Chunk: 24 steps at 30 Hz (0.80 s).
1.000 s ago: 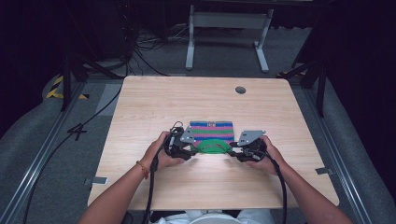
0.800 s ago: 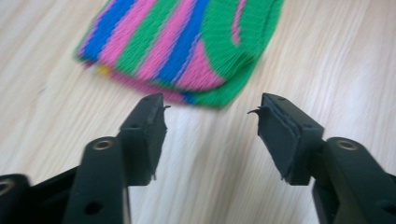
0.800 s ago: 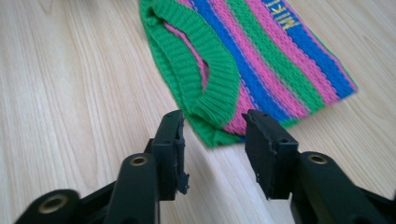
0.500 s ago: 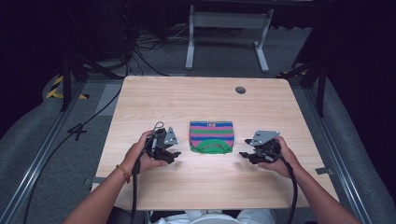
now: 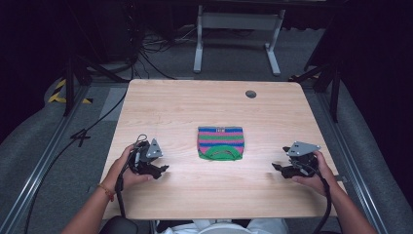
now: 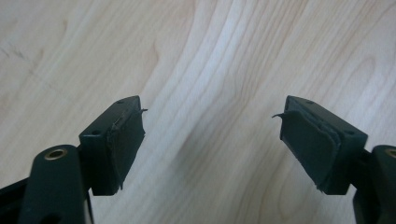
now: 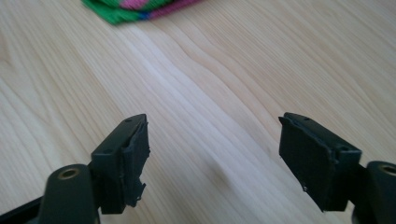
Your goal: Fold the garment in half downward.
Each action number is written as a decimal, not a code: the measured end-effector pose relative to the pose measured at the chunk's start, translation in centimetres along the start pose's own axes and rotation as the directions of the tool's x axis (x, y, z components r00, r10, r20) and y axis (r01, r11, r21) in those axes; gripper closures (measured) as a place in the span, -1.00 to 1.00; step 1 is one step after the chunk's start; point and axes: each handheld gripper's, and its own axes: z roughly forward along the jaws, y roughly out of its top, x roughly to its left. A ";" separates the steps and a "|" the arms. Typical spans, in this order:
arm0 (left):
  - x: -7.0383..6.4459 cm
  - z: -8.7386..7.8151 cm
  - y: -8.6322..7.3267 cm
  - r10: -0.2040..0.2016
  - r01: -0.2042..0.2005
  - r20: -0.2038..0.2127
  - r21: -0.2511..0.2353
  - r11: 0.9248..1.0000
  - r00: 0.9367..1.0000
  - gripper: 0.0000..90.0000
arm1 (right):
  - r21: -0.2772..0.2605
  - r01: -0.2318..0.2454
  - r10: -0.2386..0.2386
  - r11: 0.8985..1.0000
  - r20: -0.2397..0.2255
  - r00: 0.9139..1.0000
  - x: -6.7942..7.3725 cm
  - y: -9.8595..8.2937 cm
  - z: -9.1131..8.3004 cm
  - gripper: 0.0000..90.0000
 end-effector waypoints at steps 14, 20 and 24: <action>2.0 -1.3 -4.4 -0.159 0.162 0.064 -0.052 0.985 0.985 -0.56 | 0.003 -0.223 0.223 0.975 0.027 0.974 -1.8 -7.3 -2.5 -0.56; 2.5 -1.1 -6.0 -0.217 0.223 0.129 -0.037 0.974 0.968 -0.58 | -0.042 -0.336 0.337 0.941 0.017 0.941 -2.6 -9.4 -3.1 -0.62; 2.6 -0.8 -6.8 -0.274 0.288 0.136 -0.100 0.952 0.952 -0.64 | -0.042 -0.342 0.343 0.939 0.019 0.939 -2.7 -9.5 -3.2 -0.63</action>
